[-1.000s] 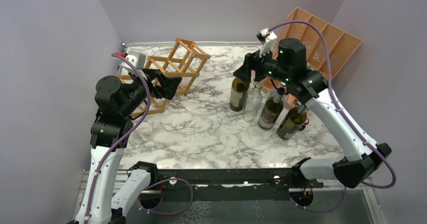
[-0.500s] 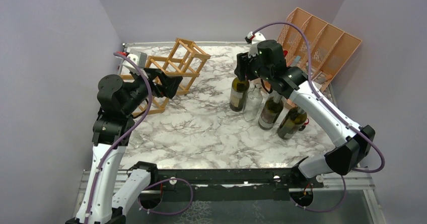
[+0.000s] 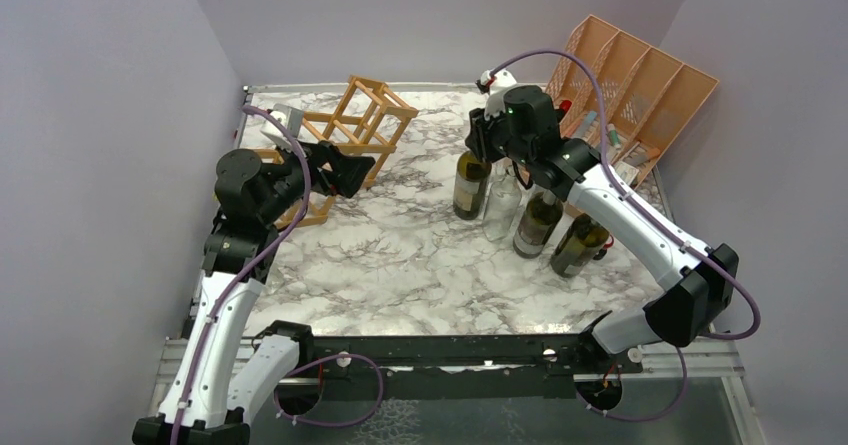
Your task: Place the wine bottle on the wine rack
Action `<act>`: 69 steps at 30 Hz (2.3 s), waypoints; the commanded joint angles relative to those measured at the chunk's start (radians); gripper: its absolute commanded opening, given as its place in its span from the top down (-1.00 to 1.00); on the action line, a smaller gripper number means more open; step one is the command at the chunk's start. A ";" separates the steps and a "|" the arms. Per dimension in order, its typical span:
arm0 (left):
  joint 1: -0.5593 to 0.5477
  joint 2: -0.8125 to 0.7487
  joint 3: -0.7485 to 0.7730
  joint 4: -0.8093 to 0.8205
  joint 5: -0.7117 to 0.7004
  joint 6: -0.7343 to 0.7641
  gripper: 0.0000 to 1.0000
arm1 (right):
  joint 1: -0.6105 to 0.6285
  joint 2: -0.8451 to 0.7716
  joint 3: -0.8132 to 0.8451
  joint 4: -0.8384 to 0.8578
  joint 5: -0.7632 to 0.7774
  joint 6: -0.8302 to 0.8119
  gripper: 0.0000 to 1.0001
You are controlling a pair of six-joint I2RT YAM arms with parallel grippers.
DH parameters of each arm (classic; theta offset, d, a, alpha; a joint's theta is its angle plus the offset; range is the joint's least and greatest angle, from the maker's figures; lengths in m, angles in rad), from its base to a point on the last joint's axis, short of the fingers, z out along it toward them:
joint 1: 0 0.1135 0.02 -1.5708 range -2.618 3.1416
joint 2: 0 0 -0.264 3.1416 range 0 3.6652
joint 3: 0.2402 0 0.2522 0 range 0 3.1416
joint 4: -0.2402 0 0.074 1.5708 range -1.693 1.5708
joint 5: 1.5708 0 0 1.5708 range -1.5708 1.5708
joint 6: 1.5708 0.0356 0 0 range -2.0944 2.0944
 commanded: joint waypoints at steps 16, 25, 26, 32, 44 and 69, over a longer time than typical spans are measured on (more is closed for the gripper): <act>-0.314 0.132 -0.333 0.503 -0.086 0.075 -0.98 | 0.019 -0.055 0.127 0.107 -0.293 0.122 0.98; -0.352 0.191 -0.419 0.637 -0.048 0.184 -0.98 | 0.018 -0.095 0.159 0.081 -0.388 0.205 0.98; -0.353 0.203 -0.425 0.650 -0.038 0.205 -0.98 | 0.018 -0.094 0.170 0.073 -0.395 0.211 0.98; -0.353 0.298 -0.465 0.833 0.070 0.348 -0.98 | 0.019 -0.089 0.223 0.041 -0.412 0.222 0.98; -0.353 0.436 -0.441 1.017 0.207 0.389 -0.90 | 0.018 -0.133 0.222 0.030 -0.549 0.196 0.98; -0.358 0.379 -0.293 1.037 0.147 0.877 1.00 | 0.019 -0.286 0.180 -0.187 -0.447 0.081 -0.55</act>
